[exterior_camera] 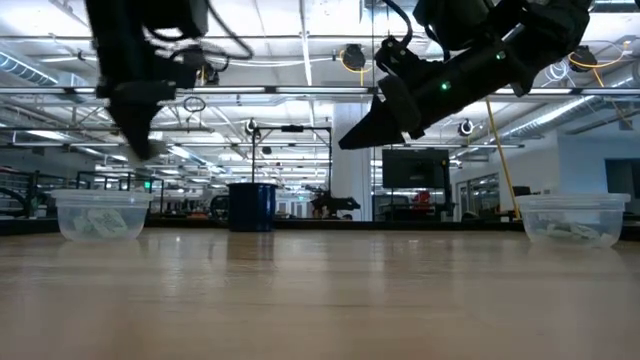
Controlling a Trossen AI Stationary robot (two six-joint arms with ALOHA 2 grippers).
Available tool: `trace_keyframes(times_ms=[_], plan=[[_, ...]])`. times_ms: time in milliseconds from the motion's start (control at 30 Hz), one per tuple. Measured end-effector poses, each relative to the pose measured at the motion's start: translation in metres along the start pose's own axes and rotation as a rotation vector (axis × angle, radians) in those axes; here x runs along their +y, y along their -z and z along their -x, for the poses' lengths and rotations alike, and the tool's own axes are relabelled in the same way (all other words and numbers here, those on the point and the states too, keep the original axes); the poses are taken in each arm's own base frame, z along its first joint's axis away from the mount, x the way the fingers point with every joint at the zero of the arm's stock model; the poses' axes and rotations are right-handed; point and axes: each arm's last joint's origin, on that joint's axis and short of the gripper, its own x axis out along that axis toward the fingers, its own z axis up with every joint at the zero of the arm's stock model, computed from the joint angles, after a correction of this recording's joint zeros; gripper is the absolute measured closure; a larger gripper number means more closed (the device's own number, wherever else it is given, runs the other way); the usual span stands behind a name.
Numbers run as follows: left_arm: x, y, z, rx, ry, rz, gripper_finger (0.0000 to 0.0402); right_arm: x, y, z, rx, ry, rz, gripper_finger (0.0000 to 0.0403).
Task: Pick and place Stevia / Truvia into bins
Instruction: Put the stevia packet into the left container, then put the stevia packet into the right container
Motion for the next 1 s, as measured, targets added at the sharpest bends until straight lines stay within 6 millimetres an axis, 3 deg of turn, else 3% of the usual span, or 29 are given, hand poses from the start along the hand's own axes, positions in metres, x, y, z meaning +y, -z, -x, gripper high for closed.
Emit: trace_keyframes(times_ms=[233, 633, 1000], plan=[[-0.007, 0.026, -0.032, 0.074, 0.044, -0.002, 0.0389, 0.0, -0.001, 0.0, -0.007, -0.002, -0.001, 0.0242], [-0.005, 0.03, -0.032, 0.126, 0.043, -0.109, 0.0359, 0.0, -0.004, 0.0, -0.038, -0.002, -0.003, 0.0241], [-0.002, 0.031, -0.029, 0.149, 0.01, -0.148, 0.0268, 0.0, -0.009, 0.0, -0.088, -0.003, -0.033, 0.0243]])
